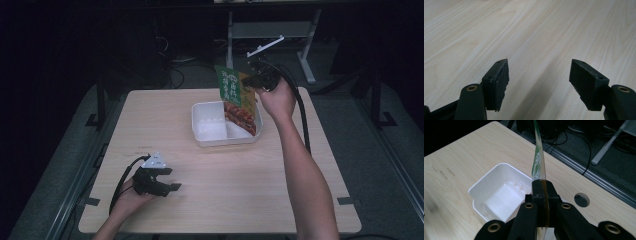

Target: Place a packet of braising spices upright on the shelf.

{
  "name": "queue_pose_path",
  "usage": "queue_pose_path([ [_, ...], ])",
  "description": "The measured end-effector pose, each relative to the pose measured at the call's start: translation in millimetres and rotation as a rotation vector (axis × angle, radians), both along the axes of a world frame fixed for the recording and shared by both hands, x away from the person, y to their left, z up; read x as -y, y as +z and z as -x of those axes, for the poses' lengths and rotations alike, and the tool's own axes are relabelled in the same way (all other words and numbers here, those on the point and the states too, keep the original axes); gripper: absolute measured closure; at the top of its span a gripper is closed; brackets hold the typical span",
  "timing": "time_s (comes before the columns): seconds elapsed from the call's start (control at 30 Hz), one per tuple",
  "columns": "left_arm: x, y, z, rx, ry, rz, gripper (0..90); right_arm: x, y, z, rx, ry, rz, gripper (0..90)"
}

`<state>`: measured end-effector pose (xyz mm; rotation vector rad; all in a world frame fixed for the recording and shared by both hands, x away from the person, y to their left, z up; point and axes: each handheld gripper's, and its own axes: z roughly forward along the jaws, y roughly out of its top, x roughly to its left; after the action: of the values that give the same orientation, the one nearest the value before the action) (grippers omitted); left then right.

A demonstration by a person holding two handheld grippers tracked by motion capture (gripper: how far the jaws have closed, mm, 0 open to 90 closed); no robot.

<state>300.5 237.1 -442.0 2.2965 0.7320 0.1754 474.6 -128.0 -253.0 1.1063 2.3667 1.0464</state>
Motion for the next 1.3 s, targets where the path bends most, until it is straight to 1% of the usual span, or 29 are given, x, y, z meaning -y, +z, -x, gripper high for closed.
queue_pose_path([
  [0.1,-0.3,0.3,0.1,0.001,-0.002,-0.001,31.9,0.8,-1.2,-0.4,-0.002,0.005,-0.008,89.9],
  [0.27,-0.2,0.4,0.3,0.001,-0.001,0.001,31.9,1.9,-3.6,1.3,-0.003,0.006,-0.005,89.9],
  [0.33,-0.4,0.7,0.6,0.002,-0.001,0.002,31.9,2.8,-6.9,1.7,-0.01,0.009,0.005,89.8],
  [0.4,-0.6,0.9,0.8,0.003,-0.002,0.003,31.9,4.4,-12.7,1.7,-0.027,0.008,0.021,89.8],
  [0.43,-0.9,1.3,0.7,0.002,-0.004,0.0,31.9,5.4,-14.4,2.1,-0.028,0.007,0.014,89.8],
  [0.5,-0.9,1.1,0.6,0.002,-0.002,0.001,31.9,9.2,-16.9,3.4,-0.032,0.0,-0.009,89.8],
  [0.57,-0.9,1.0,0.4,0.002,-0.002,-0.001,31.9,12.1,-18.4,4.8,-0.04,-0.011,-0.016,89.7],
  [0.8,0.1,0.7,0.8,0.003,-0.004,-0.003,31.8,18.1,-23.3,12.2,-0.067,-0.027,-0.017,89.6],
  [1.0,0.4,0.7,0.9,0.003,-0.003,-0.003,31.8,24.3,-25.5,15.3,-0.095,-0.052,0.003,89.6],
  [1.13,0.5,0.6,0.8,0.002,-0.004,-0.002,31.8,30.5,-28.6,16.0,-0.111,-0.068,0.002,89.7],
  [1.2,0.8,0.4,0.9,0.002,-0.003,-0.001,31.8,34.0,-30.3,16.2,-0.122,-0.073,-0.002,89.6],
  [1.23,0.8,0.4,0.9,0.002,-0.004,-0.003,31.8,36.9,-31.8,16.7,-0.134,-0.076,-0.013,89.6],
  [1.3,0.9,0.4,1.0,0.001,-0.003,-0.003,31.7,37.4,-31.7,16.8,-0.137,-0.077,-0.016,89.6],
])
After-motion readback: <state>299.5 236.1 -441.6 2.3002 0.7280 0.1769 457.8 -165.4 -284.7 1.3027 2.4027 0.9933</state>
